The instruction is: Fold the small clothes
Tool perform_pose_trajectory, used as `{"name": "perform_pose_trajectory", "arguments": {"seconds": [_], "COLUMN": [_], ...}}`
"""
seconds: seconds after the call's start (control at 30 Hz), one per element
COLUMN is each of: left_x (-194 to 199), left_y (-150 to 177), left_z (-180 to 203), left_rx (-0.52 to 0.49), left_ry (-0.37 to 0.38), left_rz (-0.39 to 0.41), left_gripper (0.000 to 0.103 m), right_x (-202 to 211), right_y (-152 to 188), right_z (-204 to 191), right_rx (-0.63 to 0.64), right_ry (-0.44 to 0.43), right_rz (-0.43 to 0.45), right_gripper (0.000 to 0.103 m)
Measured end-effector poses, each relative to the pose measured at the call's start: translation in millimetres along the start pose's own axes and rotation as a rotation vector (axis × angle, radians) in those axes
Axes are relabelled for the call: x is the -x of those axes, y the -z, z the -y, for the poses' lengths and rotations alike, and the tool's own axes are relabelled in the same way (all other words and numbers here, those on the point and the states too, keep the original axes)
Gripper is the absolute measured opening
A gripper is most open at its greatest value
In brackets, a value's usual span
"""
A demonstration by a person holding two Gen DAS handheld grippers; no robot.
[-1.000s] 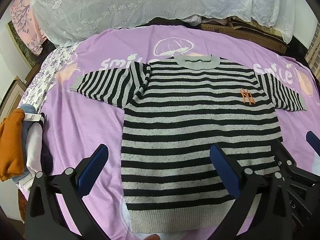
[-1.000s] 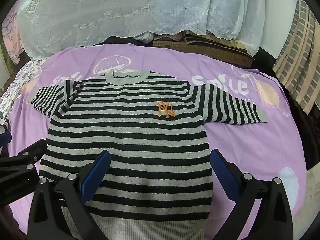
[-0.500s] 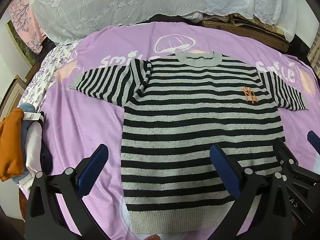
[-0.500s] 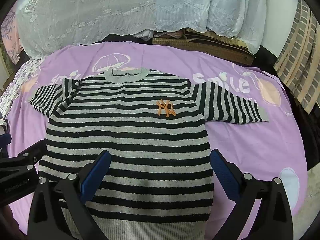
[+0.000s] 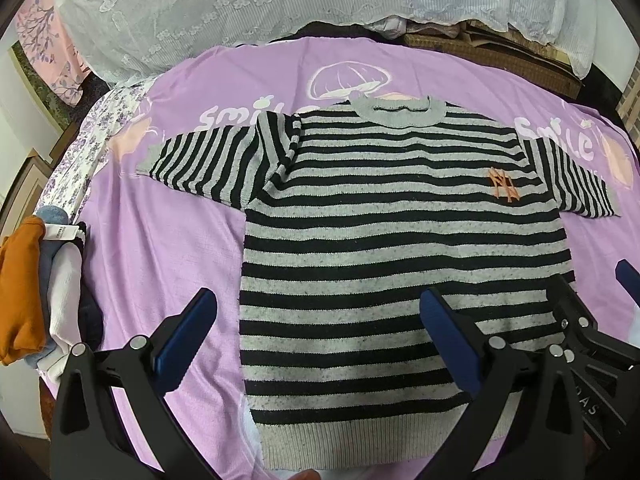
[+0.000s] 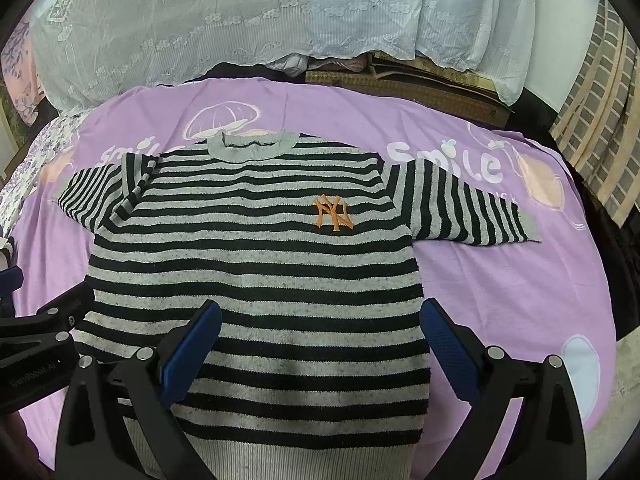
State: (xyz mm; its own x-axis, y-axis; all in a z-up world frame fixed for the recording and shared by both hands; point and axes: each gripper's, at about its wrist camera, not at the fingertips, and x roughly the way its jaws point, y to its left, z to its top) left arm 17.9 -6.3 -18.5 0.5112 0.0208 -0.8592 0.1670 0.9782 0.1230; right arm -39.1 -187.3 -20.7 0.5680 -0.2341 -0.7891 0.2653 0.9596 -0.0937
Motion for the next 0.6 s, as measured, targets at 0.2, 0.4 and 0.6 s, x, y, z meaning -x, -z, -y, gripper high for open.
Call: {"name": "perform_pose_trajectory", "arguments": {"seconds": [0.2, 0.4, 0.6], "left_x": [-3.9, -7.7, -15.4], "left_y": [-1.4, -2.0, -3.1], "left_z": [2.4, 4.9, 6.9], "left_rx": [-0.006, -0.011, -0.016], "left_ry": [0.002, 0.002, 0.009], "left_rz": [-0.012, -0.024, -0.048], "left_gripper": [0.099, 0.099, 0.099], "right_x": [-3.0, -7.2, -14.2], "right_y": [-0.2, 0.0, 0.9], "right_z": [-0.2, -0.9, -0.3], "right_rx": [0.001, -0.002, -0.009], "right_ry": [-0.003, -0.005, -0.009], "right_rz": [-0.011, -0.025, -0.051], "right_gripper": [0.100, 0.100, 0.100]}}
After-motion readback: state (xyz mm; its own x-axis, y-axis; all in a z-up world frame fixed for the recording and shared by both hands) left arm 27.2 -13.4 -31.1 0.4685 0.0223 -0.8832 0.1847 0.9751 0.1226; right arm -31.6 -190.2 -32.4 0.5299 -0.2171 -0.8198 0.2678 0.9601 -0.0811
